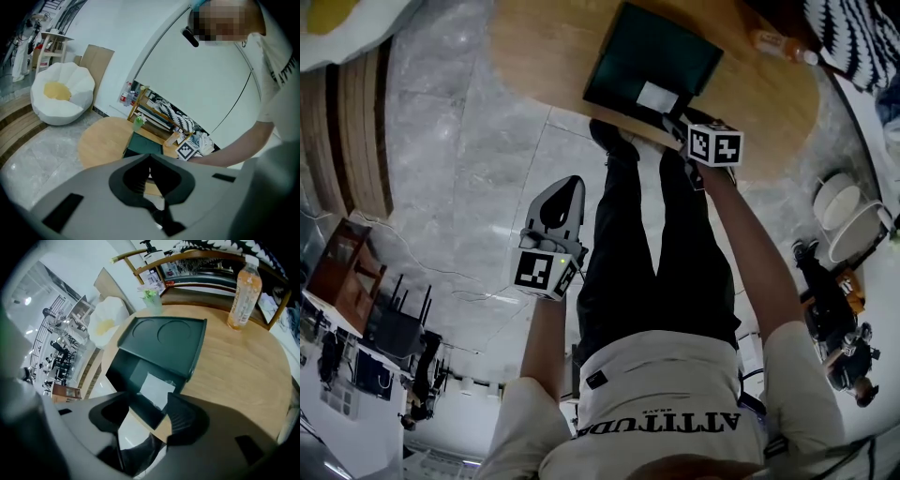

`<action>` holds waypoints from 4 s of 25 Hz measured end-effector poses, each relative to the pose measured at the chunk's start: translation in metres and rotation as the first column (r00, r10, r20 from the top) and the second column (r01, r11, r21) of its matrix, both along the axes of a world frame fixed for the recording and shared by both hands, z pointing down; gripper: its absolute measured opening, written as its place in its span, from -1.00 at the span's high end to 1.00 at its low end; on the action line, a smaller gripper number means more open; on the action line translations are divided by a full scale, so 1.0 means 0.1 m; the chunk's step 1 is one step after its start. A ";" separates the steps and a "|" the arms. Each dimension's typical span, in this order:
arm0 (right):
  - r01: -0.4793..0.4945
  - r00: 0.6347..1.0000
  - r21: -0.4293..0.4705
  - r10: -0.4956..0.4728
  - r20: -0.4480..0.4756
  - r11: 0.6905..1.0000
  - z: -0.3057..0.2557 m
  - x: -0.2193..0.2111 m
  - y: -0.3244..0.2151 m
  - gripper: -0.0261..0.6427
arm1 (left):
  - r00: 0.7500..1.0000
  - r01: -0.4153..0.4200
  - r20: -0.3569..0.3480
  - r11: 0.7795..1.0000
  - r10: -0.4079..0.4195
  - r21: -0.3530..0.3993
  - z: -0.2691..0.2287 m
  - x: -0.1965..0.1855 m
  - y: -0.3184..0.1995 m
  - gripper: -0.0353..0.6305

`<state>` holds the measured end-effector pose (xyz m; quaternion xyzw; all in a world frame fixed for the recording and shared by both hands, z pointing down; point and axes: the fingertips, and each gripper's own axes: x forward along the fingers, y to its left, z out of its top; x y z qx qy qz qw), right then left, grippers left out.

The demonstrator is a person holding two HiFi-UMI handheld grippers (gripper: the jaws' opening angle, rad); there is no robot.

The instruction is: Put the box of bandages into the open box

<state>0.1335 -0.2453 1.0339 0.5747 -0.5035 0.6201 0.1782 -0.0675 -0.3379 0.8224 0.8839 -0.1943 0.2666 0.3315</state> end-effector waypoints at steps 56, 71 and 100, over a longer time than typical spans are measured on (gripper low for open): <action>0.079 0.961 0.649 0.114 -0.251 0.756 -5.13 -0.41 3.15 0.86 | 0.942 -0.134 -0.260 0.947 0.213 0.292 -3.59 -0.57 2.58 0.83; 0.126 0.934 0.709 0.158 -0.321 0.694 -5.74 -0.91 3.24 0.86 | 0.934 -0.176 -0.227 0.910 0.275 0.376 -3.99 -1.19 2.63 0.83; 0.124 0.883 0.775 0.287 -0.371 0.619 -6.46 -1.59 2.78 0.86 | 0.916 -0.155 -0.276 0.893 0.290 0.423 -4.28 -1.87 1.81 0.83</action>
